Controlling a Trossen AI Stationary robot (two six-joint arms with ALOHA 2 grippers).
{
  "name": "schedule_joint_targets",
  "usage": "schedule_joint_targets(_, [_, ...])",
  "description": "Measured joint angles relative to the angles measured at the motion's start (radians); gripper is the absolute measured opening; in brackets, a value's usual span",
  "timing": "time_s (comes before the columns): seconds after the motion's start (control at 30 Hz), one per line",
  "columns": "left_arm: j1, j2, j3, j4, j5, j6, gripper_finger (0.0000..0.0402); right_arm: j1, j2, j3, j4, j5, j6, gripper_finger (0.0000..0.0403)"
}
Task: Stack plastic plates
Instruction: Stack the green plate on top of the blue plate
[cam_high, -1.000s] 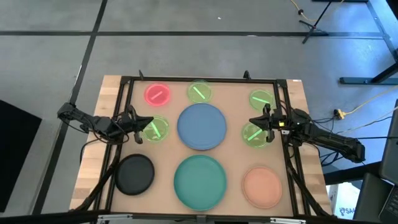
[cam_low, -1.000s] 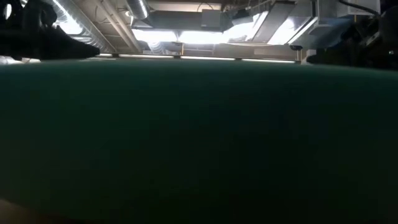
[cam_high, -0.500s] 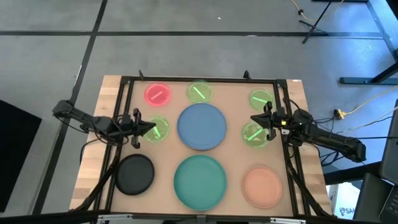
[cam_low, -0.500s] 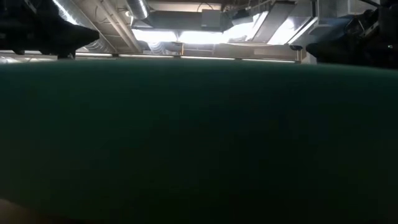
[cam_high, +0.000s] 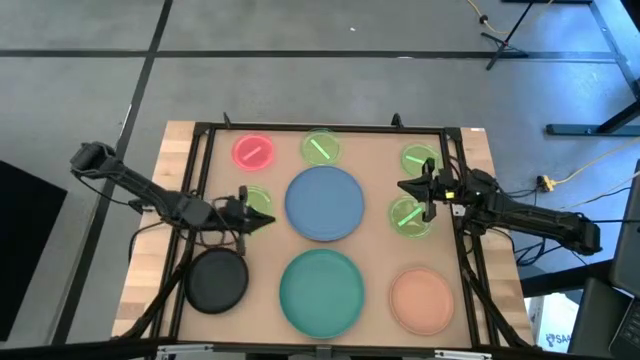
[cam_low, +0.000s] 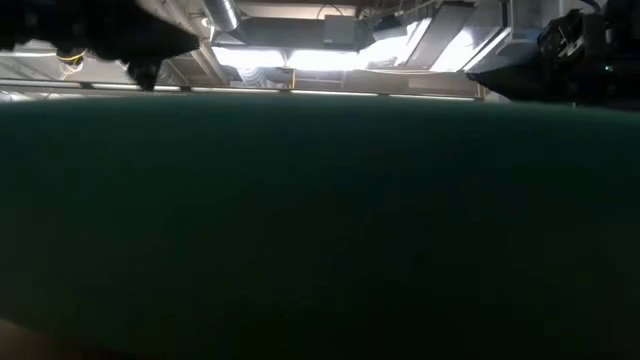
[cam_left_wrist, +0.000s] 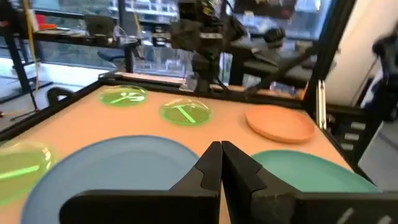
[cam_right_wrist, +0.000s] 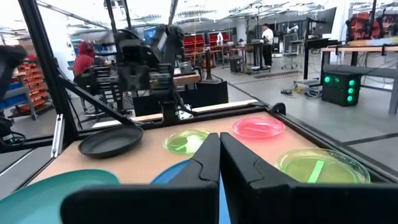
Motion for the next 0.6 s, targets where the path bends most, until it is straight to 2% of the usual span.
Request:
schedule_joint_targets(0.2, [-0.017,0.260,0.171,-0.010,0.036,0.006,0.0004,0.000,0.037,0.000,0.089,-0.012,-0.048,0.0005])
schedule_joint_targets(0.4, [-0.004,0.422,0.290,-0.027,0.035,-0.084,0.0022,0.000,0.037,0.001,0.099,-0.063,-0.064,0.0005])
schedule_joint_targets(0.5, [-0.003,0.485,0.346,-0.115,0.047,-0.125,0.0048,0.000,0.037,0.001,0.090,-0.064,-0.064,0.0005])
schedule_joint_targets(0.6, [-0.004,0.533,0.412,-0.280,0.065,-0.233,0.0084,0.000,0.037,0.001,0.083,-0.064,-0.064,0.0005])
